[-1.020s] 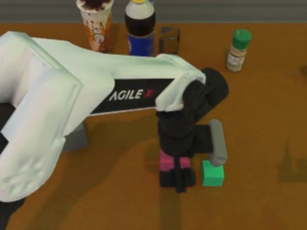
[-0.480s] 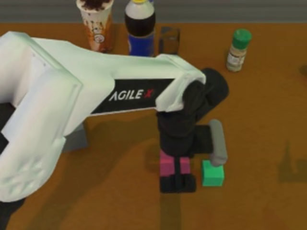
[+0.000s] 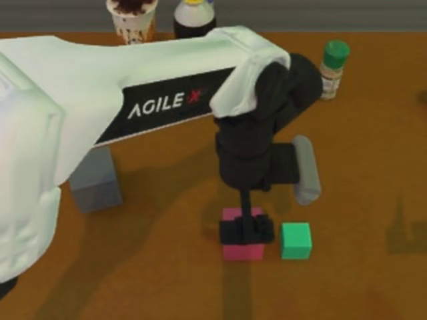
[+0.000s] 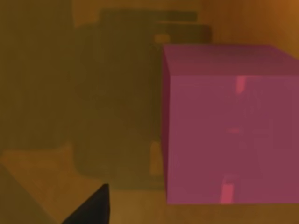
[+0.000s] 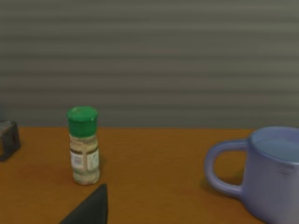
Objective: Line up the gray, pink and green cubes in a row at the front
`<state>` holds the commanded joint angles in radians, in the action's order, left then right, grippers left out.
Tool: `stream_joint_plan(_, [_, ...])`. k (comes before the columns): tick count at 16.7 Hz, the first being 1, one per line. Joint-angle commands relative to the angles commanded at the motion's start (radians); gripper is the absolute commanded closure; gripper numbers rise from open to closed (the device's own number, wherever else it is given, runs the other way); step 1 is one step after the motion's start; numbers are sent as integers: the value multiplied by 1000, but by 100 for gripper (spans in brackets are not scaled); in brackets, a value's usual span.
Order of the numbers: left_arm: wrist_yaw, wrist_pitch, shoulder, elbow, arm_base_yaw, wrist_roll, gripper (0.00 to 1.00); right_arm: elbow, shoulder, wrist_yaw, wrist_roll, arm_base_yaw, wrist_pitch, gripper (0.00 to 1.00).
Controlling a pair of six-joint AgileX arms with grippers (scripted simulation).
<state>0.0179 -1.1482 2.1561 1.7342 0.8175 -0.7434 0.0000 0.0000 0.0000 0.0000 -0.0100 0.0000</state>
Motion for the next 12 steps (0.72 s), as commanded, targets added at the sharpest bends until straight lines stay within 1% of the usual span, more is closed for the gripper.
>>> stream_joint_plan(5, [0, -21, -9, 17, 3, 0, 0, 0, 0, 0, 0, 0, 0, 0])
stream_joint_plan(7, [-1, -19, -12, 12, -12, -10, 0, 0, 0, 0, 0, 0, 0, 0])
stream_joint_plan(9, [-2, -12, -25, -6, -68, -41, 0, 0, 0, 0, 0, 0, 0, 0])
stream_joint_plan(12, [-6, 3, -54, -53, -219, -113, 0, 0, 0, 0, 0, 0, 0, 0])
